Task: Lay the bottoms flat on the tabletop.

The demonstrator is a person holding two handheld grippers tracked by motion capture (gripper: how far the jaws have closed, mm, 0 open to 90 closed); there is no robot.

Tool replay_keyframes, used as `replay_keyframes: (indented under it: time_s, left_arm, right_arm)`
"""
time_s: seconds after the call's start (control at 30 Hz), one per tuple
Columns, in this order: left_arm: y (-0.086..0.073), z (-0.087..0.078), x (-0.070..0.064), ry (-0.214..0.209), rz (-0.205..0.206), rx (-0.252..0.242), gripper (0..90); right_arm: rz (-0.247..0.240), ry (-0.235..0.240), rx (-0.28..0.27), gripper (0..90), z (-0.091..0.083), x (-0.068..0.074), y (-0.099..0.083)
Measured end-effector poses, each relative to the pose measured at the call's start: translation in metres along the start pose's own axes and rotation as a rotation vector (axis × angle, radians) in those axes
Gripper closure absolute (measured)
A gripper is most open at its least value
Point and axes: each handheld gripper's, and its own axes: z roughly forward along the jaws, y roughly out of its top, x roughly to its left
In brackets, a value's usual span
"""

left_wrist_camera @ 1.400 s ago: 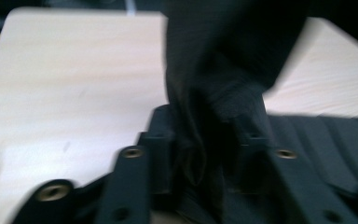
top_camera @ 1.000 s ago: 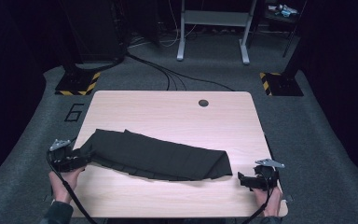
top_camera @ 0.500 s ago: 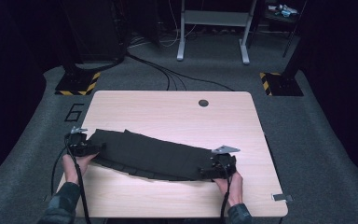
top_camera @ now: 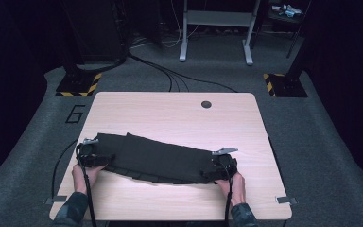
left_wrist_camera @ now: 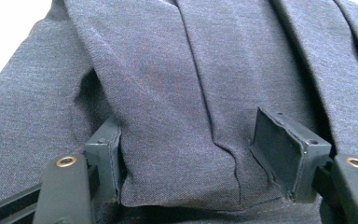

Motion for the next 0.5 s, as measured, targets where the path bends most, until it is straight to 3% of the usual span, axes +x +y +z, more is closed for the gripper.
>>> replay_keyframes:
  time_s: [0.27, 0.5]
  left_arm:
    - [-0.016, -0.006, -0.022, -0.028, 0.011, -0.022, 31.0]
    - [-0.032, -0.012, -0.050, -0.051, 0.040, -0.043, 31.0]
  right_arm:
    - [0.042, -0.006, 0.006, 2.6, -0.007, -0.020, -0.009]
    - [0.074, -0.048, 0.007, 3.2, -0.019, -0.040, -0.020]
